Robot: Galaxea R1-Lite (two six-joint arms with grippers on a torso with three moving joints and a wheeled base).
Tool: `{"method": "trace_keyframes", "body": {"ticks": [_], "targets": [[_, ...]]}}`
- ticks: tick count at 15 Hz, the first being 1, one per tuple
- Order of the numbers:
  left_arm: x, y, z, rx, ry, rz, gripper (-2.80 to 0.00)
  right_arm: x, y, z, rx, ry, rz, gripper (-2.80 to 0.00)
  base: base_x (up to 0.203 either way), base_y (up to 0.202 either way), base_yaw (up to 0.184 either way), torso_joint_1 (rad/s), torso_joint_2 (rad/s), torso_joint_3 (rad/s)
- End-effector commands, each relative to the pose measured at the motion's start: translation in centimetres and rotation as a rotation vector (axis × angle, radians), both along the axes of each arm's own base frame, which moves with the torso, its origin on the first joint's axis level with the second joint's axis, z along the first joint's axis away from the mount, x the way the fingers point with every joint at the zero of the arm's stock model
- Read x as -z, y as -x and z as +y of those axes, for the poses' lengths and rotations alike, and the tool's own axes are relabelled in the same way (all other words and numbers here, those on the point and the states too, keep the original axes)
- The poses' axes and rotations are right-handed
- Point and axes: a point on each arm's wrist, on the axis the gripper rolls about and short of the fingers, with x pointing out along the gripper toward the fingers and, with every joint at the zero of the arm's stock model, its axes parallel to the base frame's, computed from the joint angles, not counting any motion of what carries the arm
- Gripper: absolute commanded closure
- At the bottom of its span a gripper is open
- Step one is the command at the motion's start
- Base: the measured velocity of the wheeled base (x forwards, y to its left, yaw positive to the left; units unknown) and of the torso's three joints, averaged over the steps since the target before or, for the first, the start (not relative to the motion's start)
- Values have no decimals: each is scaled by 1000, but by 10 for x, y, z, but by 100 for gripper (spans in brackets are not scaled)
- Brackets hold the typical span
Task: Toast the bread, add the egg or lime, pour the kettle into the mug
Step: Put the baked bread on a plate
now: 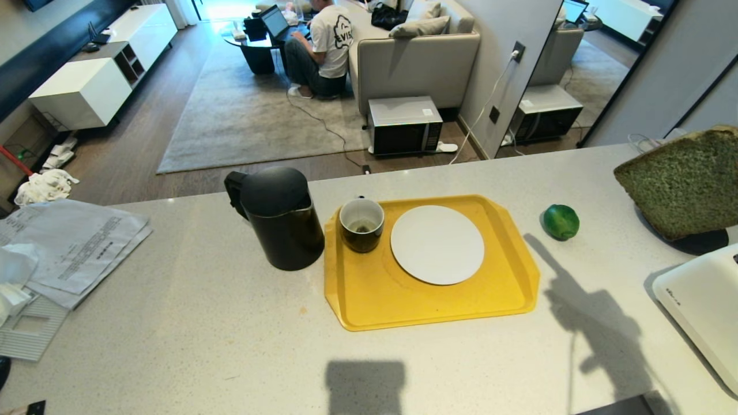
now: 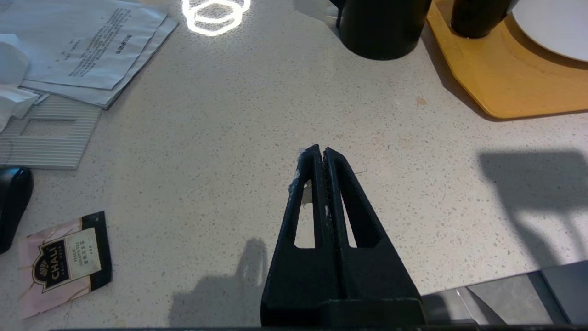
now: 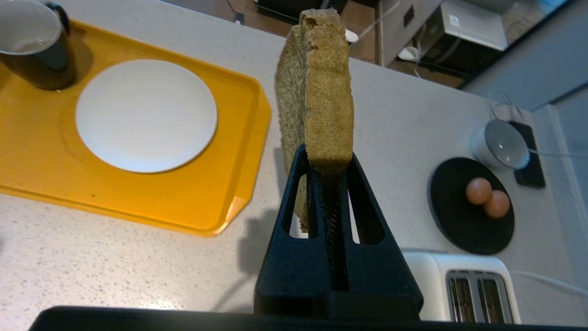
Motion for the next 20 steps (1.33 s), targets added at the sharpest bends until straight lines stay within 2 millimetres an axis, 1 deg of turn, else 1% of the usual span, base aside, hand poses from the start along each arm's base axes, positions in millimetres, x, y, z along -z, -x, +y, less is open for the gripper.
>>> {"method": "trace_keyframes", "body": {"ticks": [1,4,5,8,10,12,13,15,18,20], "targets": [[0,0,0,0,0,-1,0,-5,-20,7,-62,-1,28,0,0,0,0,0,0,0],[0,0,0,0,0,-1,0,-8,-48,29,-171,-40,131,0,0,0,0,0,0,0],[0,0,0,0,0,-1,0,-8,-58,38,-182,-87,180,0,0,0,0,0,0,0],[0,0,0,0,0,-1,0,0,-98,61,-156,-277,313,0,0,0,0,0,0,0],[0,0,0,0,0,-1,0,12,-125,76,-130,-389,401,0,0,0,0,0,0,0],[0,0,0,0,0,-1,0,30,-153,90,-99,-472,487,0,0,0,0,0,0,0],[0,0,0,0,0,-1,0,37,-162,97,-93,-495,516,0,0,0,0,0,0,0],[0,0,0,0,0,-2,0,46,-170,115,-120,-496,554,0,0,0,0,0,0,0],[0,0,0,0,0,-1,0,55,-180,135,-143,-470,600,0,0,0,0,0,0,0],[0,0,0,0,0,-1,0,67,-189,151,-121,-434,628,0,0,0,0,0,0,0]]}}
